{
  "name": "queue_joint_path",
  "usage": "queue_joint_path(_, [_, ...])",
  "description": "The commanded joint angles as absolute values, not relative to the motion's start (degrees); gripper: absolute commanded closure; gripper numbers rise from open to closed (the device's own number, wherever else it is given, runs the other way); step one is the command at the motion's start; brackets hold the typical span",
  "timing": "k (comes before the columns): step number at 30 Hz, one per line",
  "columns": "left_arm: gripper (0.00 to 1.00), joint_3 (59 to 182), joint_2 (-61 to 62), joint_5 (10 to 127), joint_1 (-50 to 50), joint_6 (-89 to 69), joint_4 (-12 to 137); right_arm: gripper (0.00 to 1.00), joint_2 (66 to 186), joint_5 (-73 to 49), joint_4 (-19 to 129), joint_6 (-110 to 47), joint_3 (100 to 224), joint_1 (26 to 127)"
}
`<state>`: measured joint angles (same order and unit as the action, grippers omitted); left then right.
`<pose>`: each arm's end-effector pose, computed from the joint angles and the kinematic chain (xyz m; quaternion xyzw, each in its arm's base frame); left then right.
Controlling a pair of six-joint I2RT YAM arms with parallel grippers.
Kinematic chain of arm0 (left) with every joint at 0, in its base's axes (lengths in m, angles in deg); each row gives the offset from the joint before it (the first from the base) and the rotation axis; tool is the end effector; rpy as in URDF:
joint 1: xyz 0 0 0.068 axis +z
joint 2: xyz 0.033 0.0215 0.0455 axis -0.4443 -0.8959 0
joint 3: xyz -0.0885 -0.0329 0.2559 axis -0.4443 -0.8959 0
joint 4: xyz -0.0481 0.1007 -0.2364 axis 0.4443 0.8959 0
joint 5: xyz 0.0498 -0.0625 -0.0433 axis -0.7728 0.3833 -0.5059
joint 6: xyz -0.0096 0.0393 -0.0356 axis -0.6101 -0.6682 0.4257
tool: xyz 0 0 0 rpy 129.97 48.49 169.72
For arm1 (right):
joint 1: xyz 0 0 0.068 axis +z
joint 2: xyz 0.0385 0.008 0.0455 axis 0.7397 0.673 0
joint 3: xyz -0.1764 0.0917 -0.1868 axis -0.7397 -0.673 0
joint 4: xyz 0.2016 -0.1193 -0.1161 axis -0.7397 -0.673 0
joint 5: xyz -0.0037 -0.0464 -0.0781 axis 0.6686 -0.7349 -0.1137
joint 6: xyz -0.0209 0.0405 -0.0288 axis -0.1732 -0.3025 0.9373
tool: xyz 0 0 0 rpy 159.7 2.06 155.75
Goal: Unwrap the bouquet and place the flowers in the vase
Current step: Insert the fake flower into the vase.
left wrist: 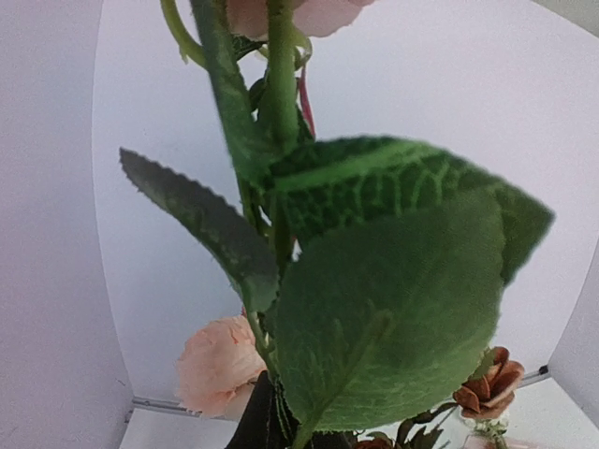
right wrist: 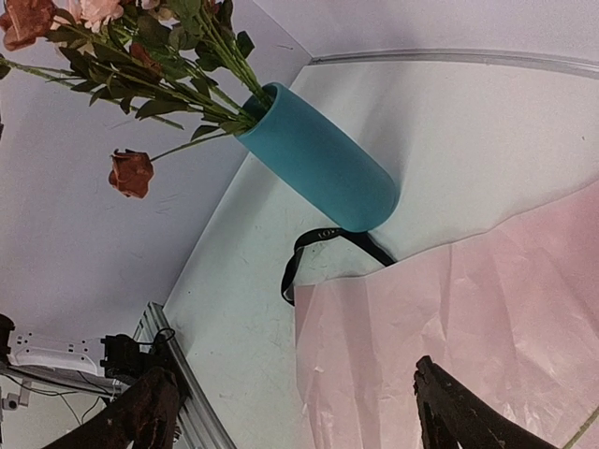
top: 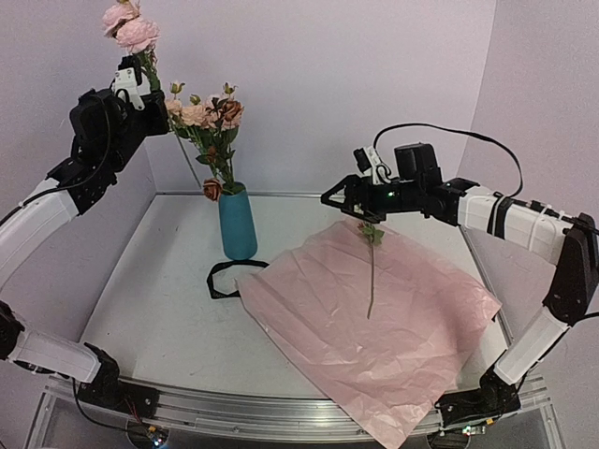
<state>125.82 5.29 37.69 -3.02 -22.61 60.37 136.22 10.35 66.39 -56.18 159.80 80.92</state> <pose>0.2443 -0.1217 0.4723 0.0150 0.6409 -0.0660 0.7646 0.3094 0.2236 0.3487 -0.1831 0.7184 0.5050 0.4421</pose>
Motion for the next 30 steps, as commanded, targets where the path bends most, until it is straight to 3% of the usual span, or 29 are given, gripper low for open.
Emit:
queue_joint_path(1, [1.0,128.0,2.9,47.7,1.0,-14.4,53.8,0.12,136.9,11.5,66.7,-55.1,162.5,79.9])
queue_joint_path(30, [1.0,129.7,-13.8,59.8,1.6,-17.5,49.1,0.12,143.0,14.0,66.7,-55.3,167.3,76.3])
